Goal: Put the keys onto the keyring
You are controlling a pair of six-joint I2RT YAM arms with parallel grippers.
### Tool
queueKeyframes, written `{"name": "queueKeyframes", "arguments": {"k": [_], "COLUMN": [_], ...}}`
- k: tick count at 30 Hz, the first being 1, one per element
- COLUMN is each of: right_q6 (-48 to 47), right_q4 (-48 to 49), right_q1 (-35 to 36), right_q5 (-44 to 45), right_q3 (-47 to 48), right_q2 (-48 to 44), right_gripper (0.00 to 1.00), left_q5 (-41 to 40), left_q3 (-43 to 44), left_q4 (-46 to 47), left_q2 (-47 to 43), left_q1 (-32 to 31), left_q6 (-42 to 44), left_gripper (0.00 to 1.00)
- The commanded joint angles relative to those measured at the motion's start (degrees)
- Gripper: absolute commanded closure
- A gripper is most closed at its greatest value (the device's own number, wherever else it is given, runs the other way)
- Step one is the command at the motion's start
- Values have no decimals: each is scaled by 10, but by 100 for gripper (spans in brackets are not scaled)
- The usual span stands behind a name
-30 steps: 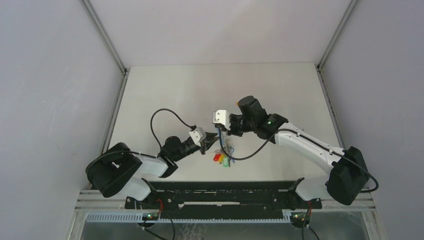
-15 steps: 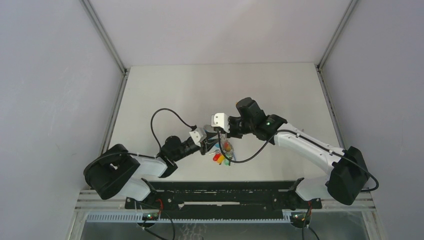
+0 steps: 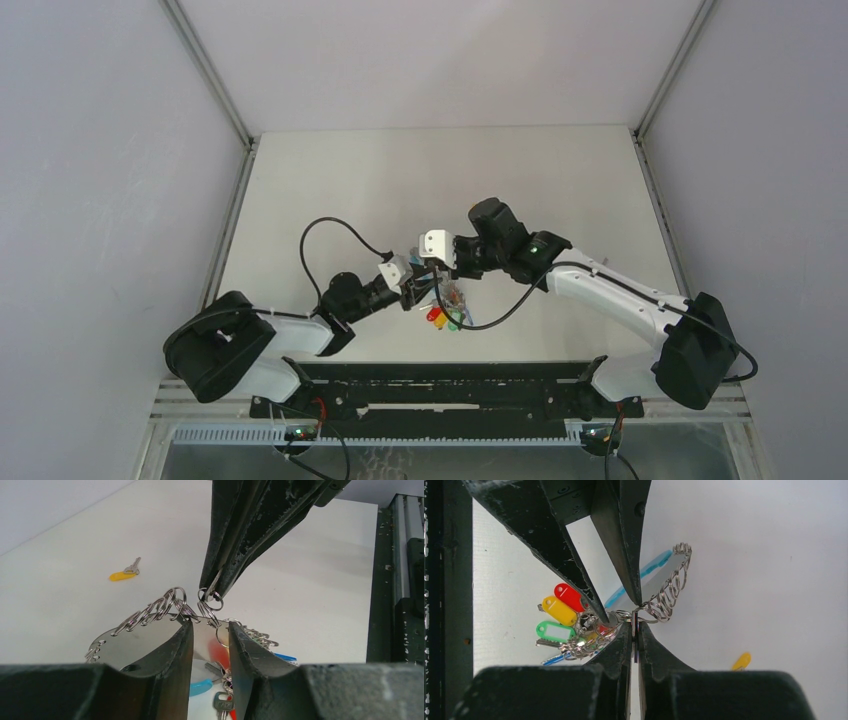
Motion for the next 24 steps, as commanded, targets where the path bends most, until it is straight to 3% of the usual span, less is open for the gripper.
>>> {"name": "queueKeyframes", "arguments": {"k": [1, 15, 24], "right_q6": [3, 2, 2], "right_q4": [23, 15, 6], "right_q1": [10, 24, 26], "right_q5": [0, 5, 20], "right_q3": [34, 34, 34], "right_q2": [-13, -19, -26], "right_gripper": [100, 100, 100], "left_q5": [3, -1, 4], "left_q3": [34, 42, 39], "left_q4": [36, 23, 12], "left_q2": [-4, -4, -5], "left_q1": [-4, -5, -5], "left_q6": [-3, 16, 27], "left_gripper": [64, 72, 99]}}
